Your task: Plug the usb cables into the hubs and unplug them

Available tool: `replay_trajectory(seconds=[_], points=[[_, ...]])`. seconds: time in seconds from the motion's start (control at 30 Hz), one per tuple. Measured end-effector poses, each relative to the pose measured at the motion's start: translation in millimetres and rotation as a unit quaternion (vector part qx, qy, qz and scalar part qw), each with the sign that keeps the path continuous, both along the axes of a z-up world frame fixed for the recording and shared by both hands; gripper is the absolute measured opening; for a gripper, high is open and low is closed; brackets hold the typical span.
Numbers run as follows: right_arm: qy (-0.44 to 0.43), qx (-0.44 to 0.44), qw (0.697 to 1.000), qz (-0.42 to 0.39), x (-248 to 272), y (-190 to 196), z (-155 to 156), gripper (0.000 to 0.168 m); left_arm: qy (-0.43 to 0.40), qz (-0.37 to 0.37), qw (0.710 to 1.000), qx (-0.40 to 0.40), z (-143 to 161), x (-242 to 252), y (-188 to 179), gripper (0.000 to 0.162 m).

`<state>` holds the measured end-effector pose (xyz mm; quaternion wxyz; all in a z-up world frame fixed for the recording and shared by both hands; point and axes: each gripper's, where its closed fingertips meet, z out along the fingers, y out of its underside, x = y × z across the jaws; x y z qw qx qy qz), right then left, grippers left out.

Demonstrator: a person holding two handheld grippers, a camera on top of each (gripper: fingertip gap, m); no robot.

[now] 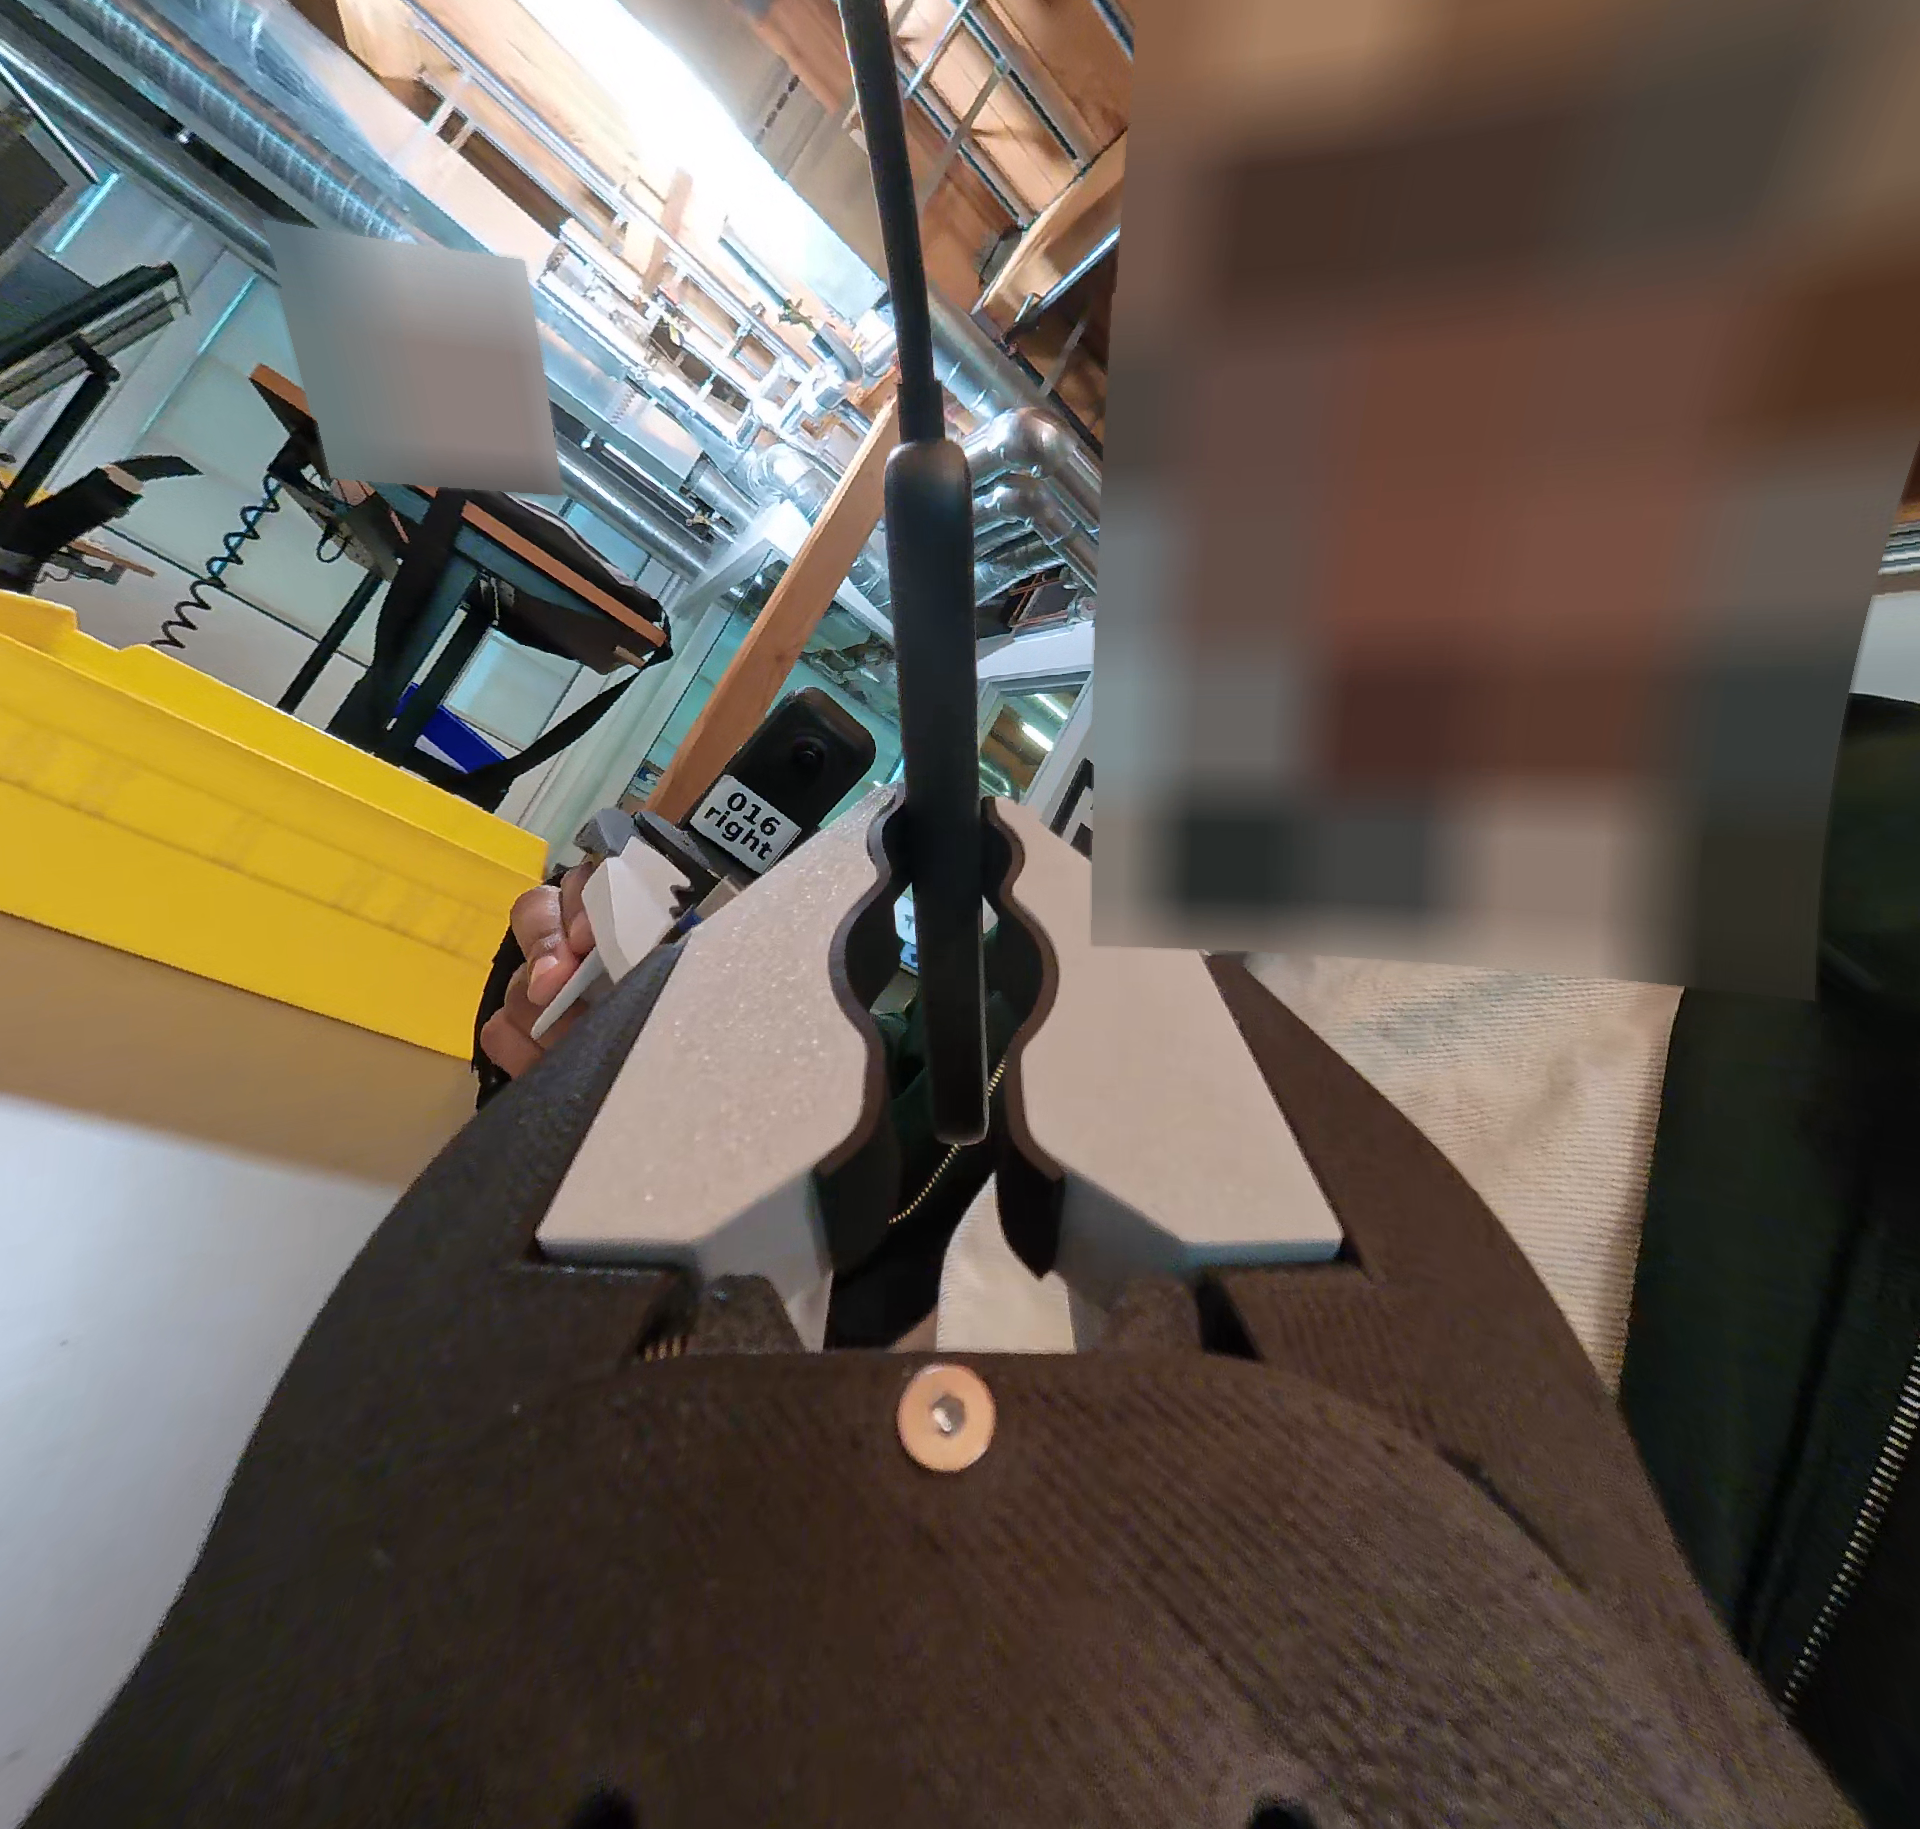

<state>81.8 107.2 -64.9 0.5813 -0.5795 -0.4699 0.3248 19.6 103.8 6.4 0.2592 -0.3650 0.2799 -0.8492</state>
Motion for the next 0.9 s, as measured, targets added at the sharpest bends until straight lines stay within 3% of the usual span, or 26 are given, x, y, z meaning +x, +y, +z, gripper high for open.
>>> replay_trajectory(seconds=[0.9], points=[[-0.038, -0.018, 0.999, -0.001, -5, 8, -21, 0.005, 0.019, 0.025, 1.0, 0.002, -7, -2, 4, 0.008]])
